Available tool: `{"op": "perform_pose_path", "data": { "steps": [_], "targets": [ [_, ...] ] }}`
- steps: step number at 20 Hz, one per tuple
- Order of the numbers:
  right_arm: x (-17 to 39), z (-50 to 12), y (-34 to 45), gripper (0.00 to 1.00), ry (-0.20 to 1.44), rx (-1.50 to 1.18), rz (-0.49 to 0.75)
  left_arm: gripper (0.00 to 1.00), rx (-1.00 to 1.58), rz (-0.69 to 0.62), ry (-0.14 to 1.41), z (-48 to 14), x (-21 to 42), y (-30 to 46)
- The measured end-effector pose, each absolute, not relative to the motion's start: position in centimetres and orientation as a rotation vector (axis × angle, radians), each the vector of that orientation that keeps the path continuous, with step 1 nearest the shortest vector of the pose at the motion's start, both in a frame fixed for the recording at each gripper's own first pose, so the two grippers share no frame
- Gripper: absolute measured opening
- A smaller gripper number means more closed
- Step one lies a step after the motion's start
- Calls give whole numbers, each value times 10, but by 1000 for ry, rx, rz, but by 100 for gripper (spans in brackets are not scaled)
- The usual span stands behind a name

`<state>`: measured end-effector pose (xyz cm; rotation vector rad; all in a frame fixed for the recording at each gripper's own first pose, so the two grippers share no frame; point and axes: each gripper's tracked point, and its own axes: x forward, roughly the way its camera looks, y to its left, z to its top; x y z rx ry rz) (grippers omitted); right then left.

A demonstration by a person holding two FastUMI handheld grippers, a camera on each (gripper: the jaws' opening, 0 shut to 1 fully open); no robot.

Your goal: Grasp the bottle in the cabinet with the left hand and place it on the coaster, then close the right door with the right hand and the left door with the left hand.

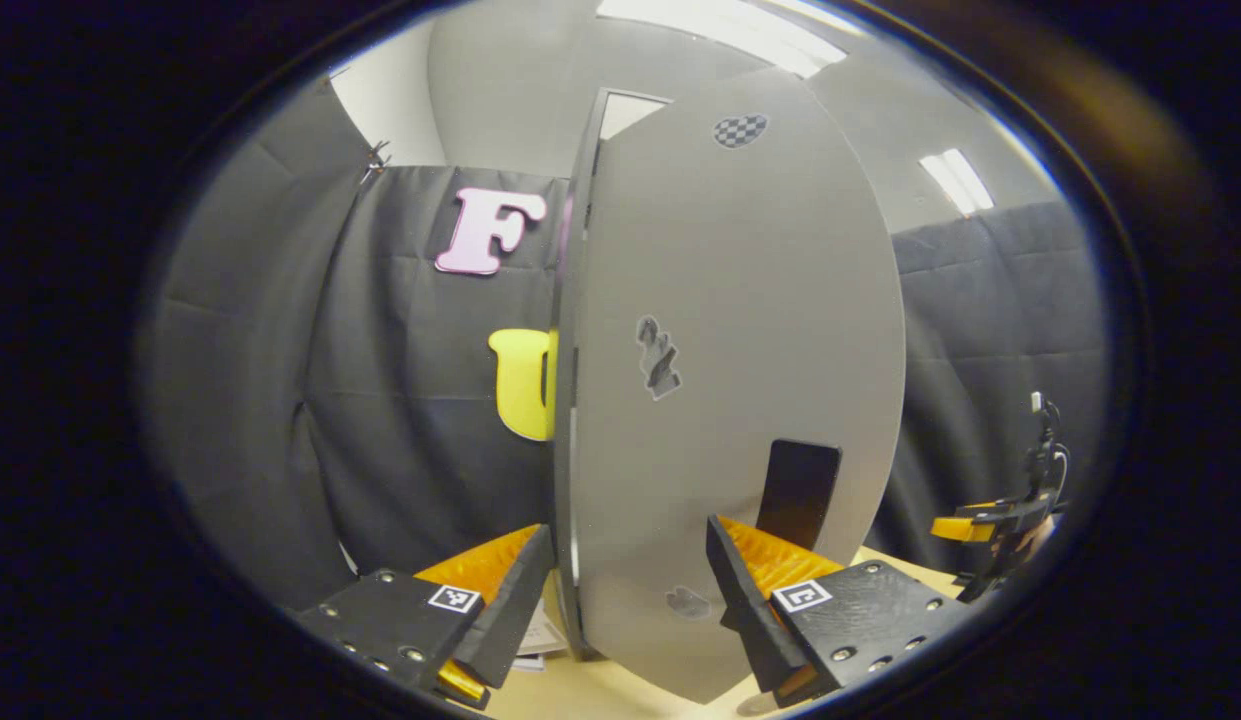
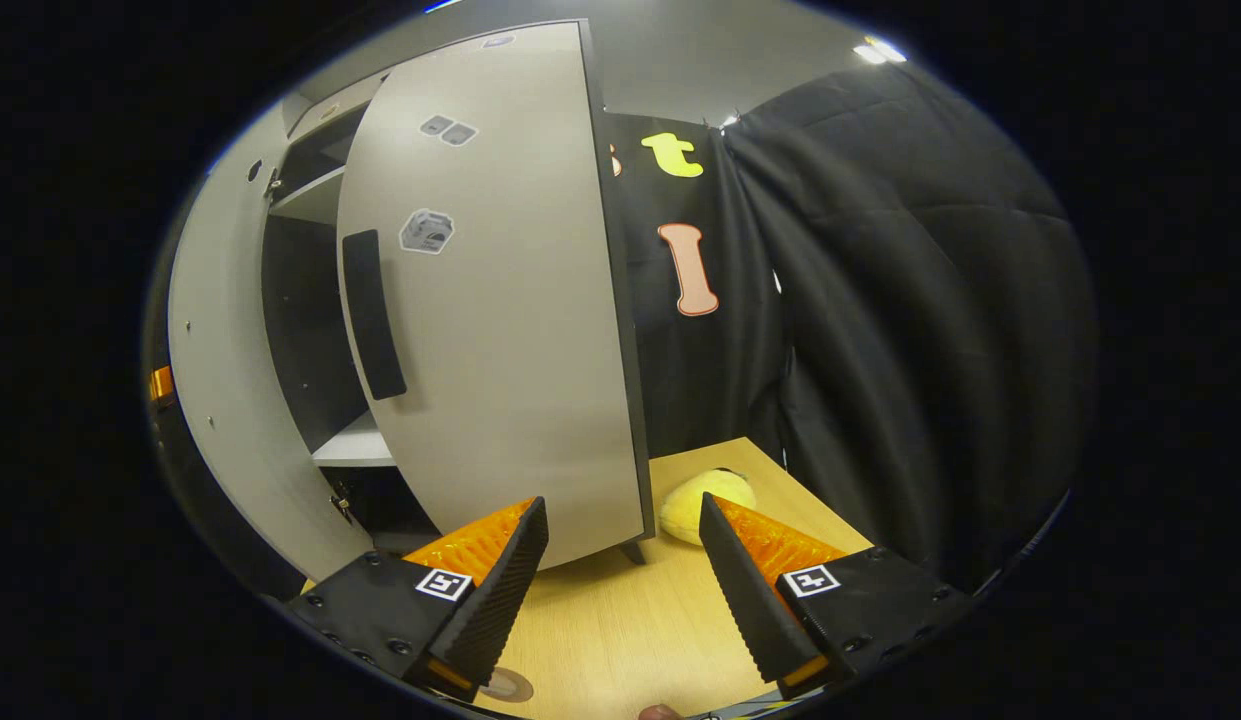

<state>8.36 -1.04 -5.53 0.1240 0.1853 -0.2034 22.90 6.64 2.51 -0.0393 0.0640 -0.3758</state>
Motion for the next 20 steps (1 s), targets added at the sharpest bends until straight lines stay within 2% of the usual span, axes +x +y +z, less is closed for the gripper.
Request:
{"op": "perform_pose_path", "data": {
  "steps": [1,3,6,8,11,14,20],
  "targets": [
    [86,-54,-19,97,181,126,-207,95,-35,-384,74,22,232,54],
    [88,-52,-31,97,173,138,-218,85,-49,-400,74,20,237,26],
    [84,-52,-48,97,159,164,-238,90,-105,-401,60,18,245,-3],
    [79,-53,-62,97,151,176,-255,86,-97,-355,34,22,248,-4],
    [68,-58,-85,97,147,193,-287,86,-60,-299,-11,37,242,-7],
    [60,-64,-106,98,149,224,-312,94,-47,-253,-42,47,235,-5],
    [50,-75,-132,98,166,248,-316,95,-100,-179,-76,51,212,3]
  ]
}}
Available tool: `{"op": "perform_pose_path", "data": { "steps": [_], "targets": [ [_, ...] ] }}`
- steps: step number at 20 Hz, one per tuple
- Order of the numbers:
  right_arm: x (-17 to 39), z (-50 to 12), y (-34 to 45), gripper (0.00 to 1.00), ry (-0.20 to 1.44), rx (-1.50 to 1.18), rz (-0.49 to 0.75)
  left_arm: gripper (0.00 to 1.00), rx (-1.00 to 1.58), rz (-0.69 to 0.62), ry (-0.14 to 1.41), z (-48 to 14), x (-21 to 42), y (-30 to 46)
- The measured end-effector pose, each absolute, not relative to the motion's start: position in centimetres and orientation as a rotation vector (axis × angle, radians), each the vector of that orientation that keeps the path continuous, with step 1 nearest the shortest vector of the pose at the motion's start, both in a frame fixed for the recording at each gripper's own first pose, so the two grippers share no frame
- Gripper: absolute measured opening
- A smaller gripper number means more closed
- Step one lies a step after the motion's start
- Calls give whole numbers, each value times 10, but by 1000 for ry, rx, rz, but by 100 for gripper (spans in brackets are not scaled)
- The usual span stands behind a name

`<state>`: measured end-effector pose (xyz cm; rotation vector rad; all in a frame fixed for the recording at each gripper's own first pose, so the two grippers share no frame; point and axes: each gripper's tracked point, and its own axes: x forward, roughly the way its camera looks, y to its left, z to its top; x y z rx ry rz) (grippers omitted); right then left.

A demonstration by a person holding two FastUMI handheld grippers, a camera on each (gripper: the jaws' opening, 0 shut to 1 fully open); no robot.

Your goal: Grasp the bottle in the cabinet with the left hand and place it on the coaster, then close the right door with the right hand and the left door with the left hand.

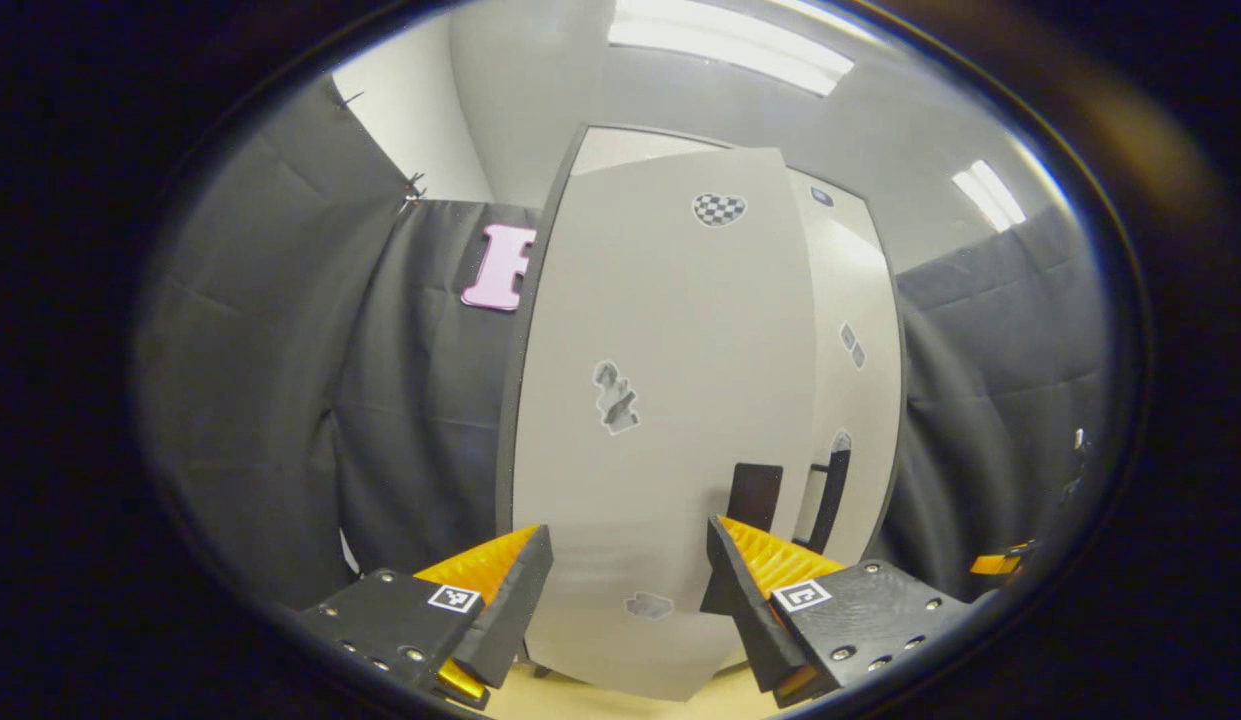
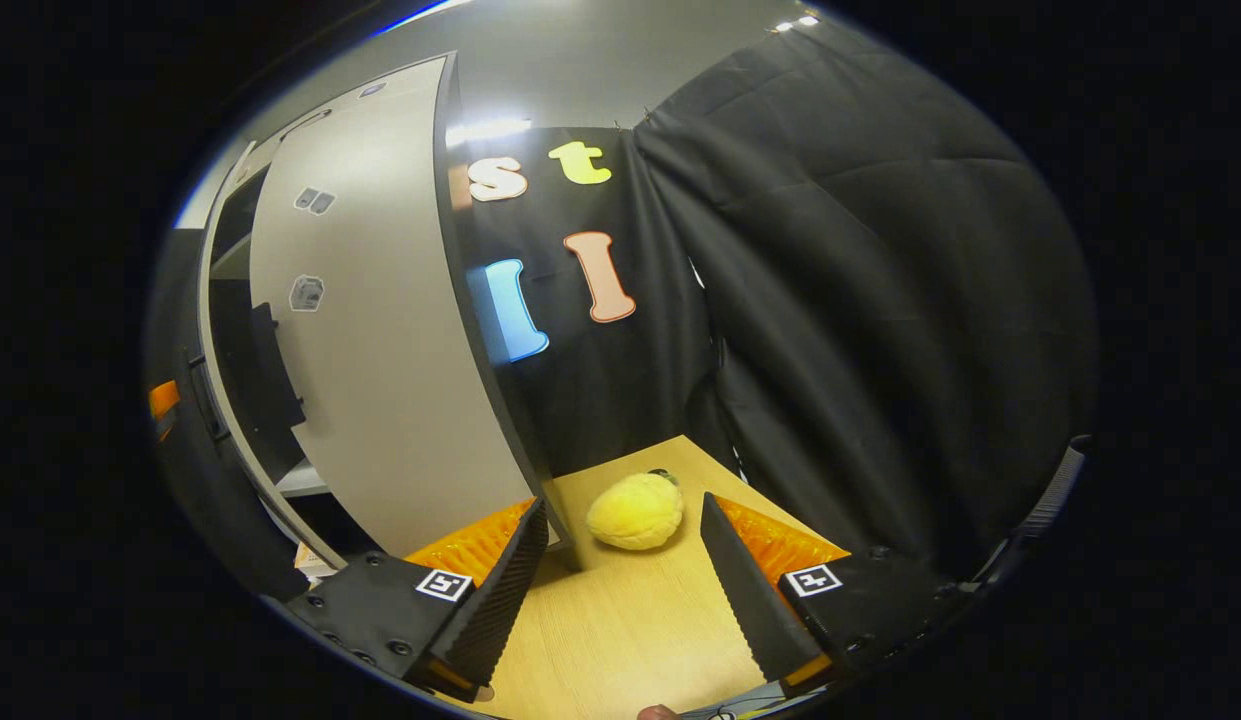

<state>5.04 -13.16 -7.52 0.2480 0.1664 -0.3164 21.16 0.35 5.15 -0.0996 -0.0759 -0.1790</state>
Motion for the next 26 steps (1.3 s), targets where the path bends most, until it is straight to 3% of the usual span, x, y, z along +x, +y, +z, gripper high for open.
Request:
{"op": "perform_pose_path", "data": {
  "steps": [5,9,11,14,15,16,20,21,26],
  "targets": [
    [54,-66,-137,98,162,206,-217,94,-18,-34,-80,66,175,27],
    [64,-50,-132,98,152,161,-102,90,-69,9,-111,82,137,27],
    [67,-33,-126,98,123,146,-50,94,-61,29,-112,85,114,30],
    [70,-5,-118,98,66,109,18,84,-30,28,-92,81,83,30],
    [69,3,-114,98,51,98,34,84,-16,31,-88,81,74,31],
    [68,12,-111,98,35,89,47,94,-13,36,-85,81,68,33],
    [57,42,-93,98,-28,98,78,95,-32,13,-109,94,49,35],
    [54,48,-92,98,-45,105,74,89,-19,21,-112,95,44,41],
    [45,70,-90,97,-124,80,10,87,-35,1,-110,92,32,57]
  ]
}}
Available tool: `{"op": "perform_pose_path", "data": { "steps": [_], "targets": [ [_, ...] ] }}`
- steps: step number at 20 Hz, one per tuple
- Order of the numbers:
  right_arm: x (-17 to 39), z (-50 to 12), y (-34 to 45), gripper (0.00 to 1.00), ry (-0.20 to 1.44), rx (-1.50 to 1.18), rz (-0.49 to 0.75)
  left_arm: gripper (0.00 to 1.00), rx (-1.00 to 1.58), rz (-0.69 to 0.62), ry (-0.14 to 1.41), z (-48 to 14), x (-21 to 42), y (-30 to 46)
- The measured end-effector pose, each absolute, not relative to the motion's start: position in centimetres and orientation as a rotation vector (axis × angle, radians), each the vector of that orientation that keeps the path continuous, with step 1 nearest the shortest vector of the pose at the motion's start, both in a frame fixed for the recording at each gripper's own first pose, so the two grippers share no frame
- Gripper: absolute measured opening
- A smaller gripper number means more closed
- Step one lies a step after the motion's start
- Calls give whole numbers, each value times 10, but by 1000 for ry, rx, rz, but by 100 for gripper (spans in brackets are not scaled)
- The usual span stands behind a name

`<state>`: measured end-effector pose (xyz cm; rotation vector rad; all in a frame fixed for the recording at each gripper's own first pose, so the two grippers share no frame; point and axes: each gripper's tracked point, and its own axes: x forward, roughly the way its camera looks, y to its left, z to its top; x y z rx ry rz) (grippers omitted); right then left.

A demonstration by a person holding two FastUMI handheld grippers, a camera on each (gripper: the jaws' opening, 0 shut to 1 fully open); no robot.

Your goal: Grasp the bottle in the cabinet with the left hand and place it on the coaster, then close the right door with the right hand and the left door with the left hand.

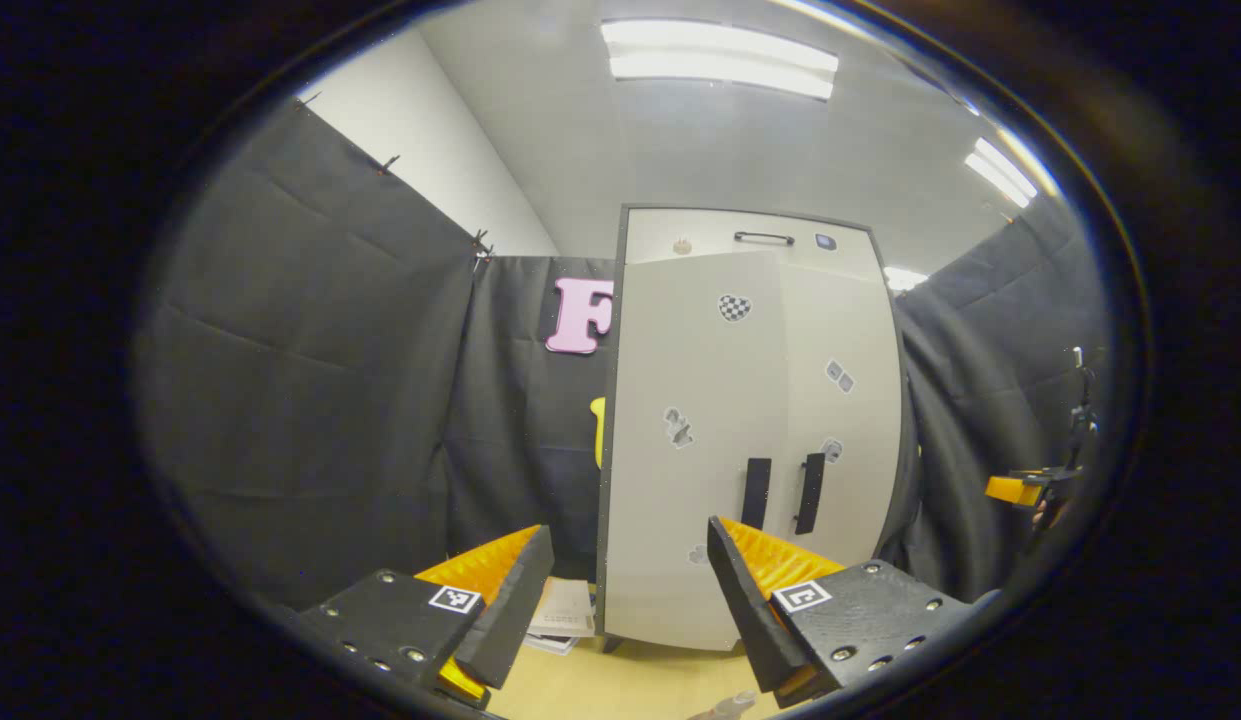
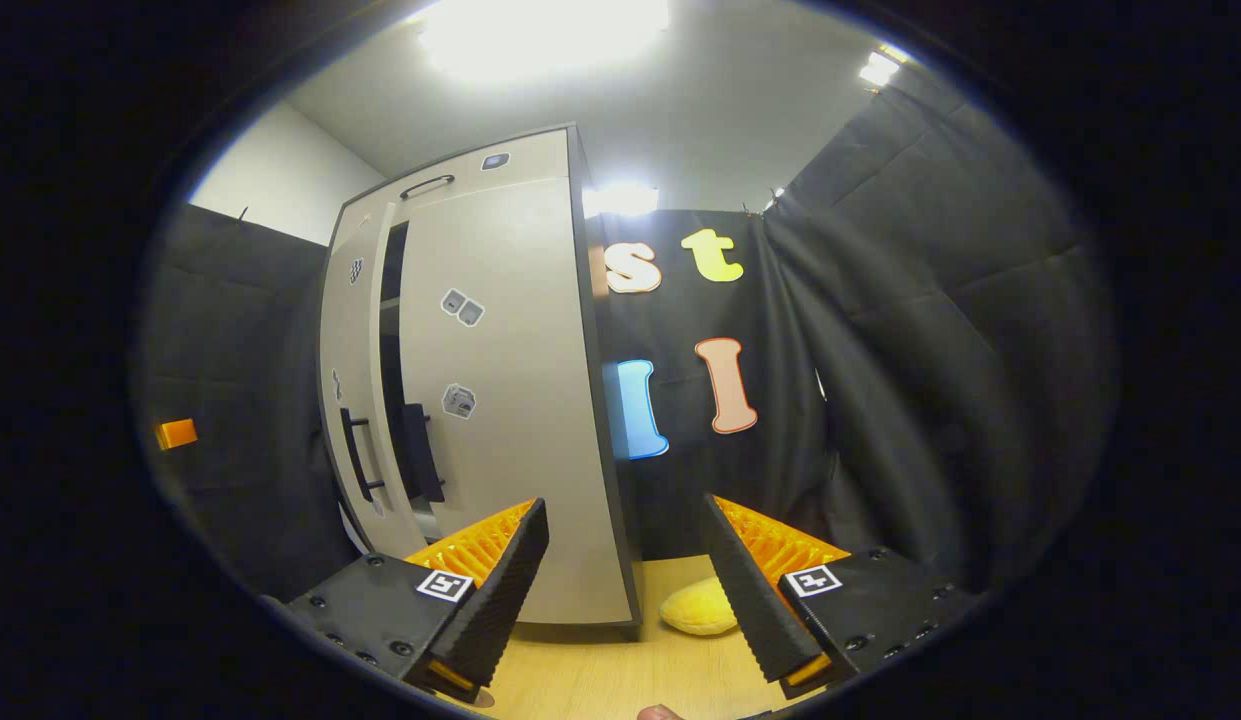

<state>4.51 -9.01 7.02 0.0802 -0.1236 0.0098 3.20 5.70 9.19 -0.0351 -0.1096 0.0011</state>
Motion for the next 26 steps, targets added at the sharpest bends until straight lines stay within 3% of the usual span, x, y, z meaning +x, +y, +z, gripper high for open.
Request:
{"op": "perform_pose_path", "data": {
  "steps": [4,5,7,9,11,12,13,14,15,17,18,19,20,22,26],
  "targets": [
    [49,70,-76,98,-100,65,-11,90,-35,-25,-111,92,26,70],
    [49,68,-70,98,-93,67,-7,85,-30,-15,-105,89,23,77],
    [49,64,-53,98,-71,68,17,94,-21,-9,-91,81,14,87],
    [47,64,-40,98,-67,55,37,90,-18,-14,-76,71,4,92],
    [45,63,-32,98,-79,49,40,90,-9,-10,-61,60,-3,100],
    [44,61,-27,98,-77,52,44,94,-11,1,-52,54,-9,108],
    [41,57,-20,98,-70,56,52,90,-22,9,-42,49,-15,112],
    [40,55,-14,98,-63,60,63,94,-32,7,-37,46,-19,113],
    [39,54,-10,97,-59,59,70,90,-34,2,-34,44,-24,114],
    [33,53,-3,97,-55,49,77,94,-15,5,-27,40,-34,120],
    [30,53,-1,98,-57,45,76,90,-5,5,-22,39,-37,122],
    [28,54,0,98,-62,44,73,94,-2,2,-15,36,-40,123],
    [25,53,2,98,-62,48,73,90,-4,1,-8,33,-41,125],
    [22,49,6,98,-49,55,74,95,-15,-4,0,30,-44,126],
    [16,52,-1,98,-64,51,44,95,2,-16,14,27,-45,127]
  ]
}}
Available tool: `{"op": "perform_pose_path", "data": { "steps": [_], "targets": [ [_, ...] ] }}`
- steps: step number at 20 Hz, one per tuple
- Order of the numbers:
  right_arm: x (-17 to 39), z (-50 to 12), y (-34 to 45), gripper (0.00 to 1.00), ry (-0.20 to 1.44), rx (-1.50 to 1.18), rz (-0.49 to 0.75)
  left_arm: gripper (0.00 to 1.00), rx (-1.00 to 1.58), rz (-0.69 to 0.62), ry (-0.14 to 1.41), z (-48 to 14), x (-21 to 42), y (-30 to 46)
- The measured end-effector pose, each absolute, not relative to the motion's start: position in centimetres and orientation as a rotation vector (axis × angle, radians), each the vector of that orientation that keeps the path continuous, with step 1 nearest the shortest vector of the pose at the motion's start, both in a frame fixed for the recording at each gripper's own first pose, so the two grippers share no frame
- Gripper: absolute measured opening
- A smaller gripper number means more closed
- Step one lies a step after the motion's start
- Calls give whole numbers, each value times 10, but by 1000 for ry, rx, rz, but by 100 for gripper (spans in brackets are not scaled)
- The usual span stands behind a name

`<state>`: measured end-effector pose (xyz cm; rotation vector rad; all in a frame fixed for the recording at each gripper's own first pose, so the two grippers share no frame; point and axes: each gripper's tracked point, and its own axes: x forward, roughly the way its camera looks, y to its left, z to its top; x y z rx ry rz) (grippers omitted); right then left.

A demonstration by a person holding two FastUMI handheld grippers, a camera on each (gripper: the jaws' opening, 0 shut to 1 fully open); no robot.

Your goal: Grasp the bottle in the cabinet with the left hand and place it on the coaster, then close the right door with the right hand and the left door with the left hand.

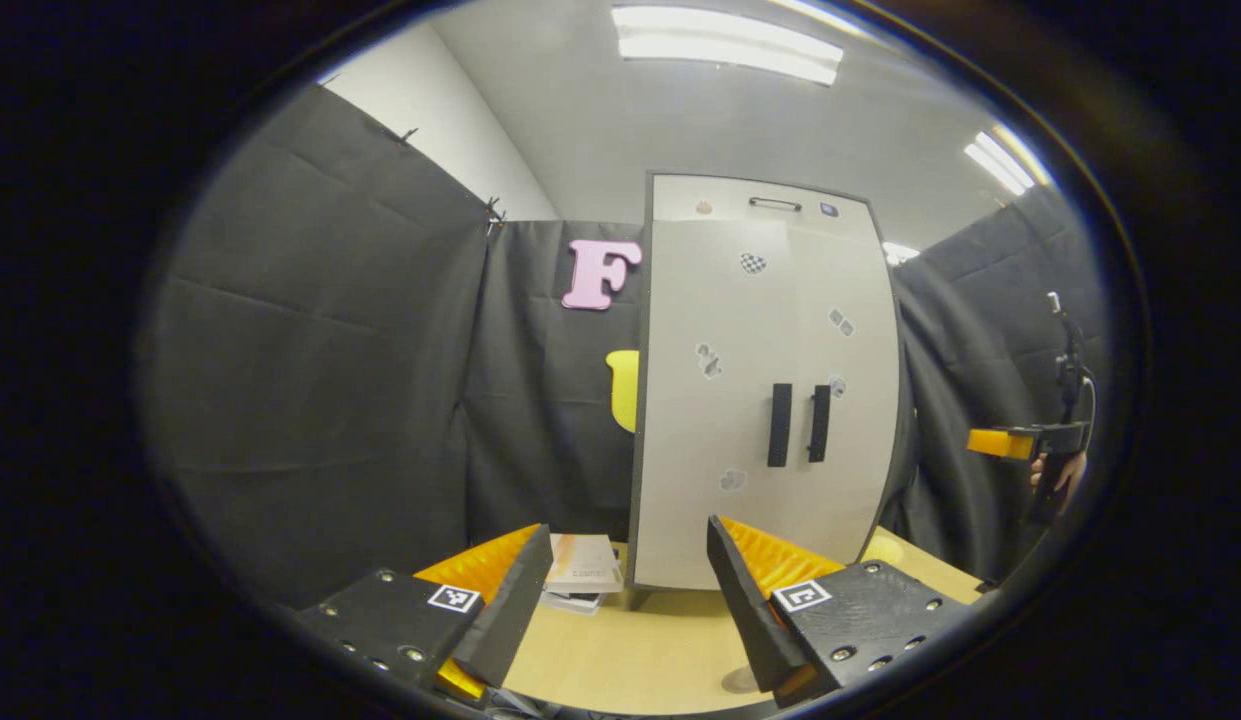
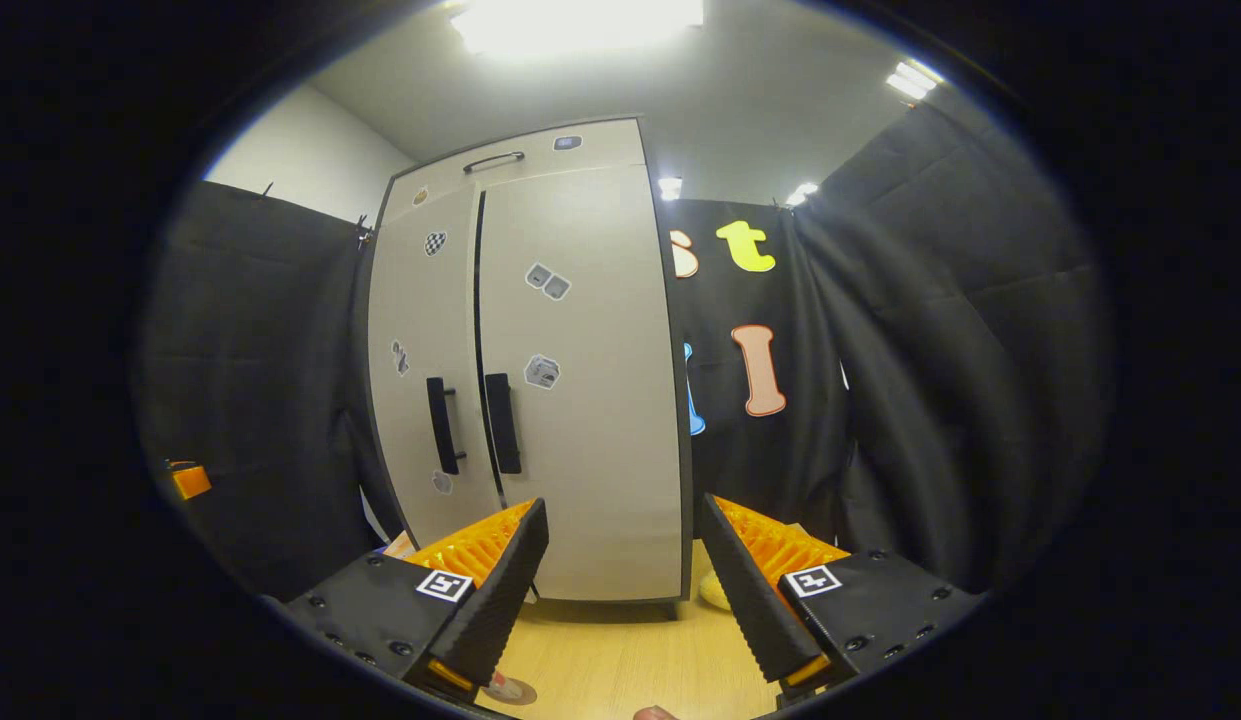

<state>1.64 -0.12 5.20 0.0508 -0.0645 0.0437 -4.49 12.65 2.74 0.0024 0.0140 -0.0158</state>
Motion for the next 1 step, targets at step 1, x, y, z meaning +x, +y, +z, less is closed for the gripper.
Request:
{"op": "perform_pose_path", "data": {
  "steps": [1],
  "targets": [
    [16,51,-2,98,-64,51,38,95,6,-19,22,25,-44,126]
  ]
}}
